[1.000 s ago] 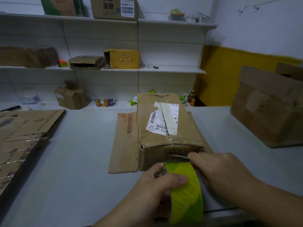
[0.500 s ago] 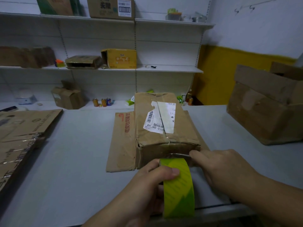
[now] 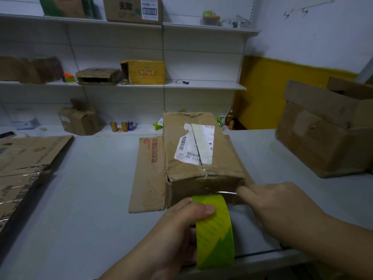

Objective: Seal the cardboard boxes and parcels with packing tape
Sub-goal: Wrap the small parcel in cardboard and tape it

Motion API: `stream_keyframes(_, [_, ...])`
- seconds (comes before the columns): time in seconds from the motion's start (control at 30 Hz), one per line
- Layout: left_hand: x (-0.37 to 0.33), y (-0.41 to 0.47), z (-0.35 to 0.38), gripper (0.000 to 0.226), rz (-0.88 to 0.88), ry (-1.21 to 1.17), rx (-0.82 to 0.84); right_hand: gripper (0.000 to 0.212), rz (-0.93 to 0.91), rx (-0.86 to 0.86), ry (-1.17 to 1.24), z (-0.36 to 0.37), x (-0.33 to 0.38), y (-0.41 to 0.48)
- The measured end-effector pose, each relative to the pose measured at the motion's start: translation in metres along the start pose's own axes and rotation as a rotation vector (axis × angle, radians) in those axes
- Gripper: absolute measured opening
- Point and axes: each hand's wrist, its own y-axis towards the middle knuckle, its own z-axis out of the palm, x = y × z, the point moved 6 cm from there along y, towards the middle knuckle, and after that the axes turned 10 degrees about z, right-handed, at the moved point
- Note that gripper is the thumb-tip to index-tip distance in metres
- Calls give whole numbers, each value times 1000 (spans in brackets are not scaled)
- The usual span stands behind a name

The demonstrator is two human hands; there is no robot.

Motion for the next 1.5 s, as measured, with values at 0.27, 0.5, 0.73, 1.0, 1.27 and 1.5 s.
stream_keyframes(0.27, [-2, -5, 3, 70, 3, -126, 77, 17, 46, 1, 285, -16, -14, -1])
stream_keyframes(0.5, [-6, -8, 2, 30, 79, -32, 62, 6, -54, -45, 253, -4, 24, 22])
stream_keyframes(0.73, [-8, -11, 4, 49, 123, -22, 99, 29, -53, 19, 160, 5, 23, 20])
stream_keyframes(1.0, [-8, -12, 1, 51, 193, -52, 42, 24, 164, 279, 211, 13, -15, -2])
stream_keyframes(1.27, [-13, -19, 8, 48, 169, -111, 67, 60, 157, -44, 522, -32, -29, 84])
stream_keyframes(1.5, [-15, -19, 9, 42, 140, -98, 92, 57, 78, 171, 252, 26, -6, 98])
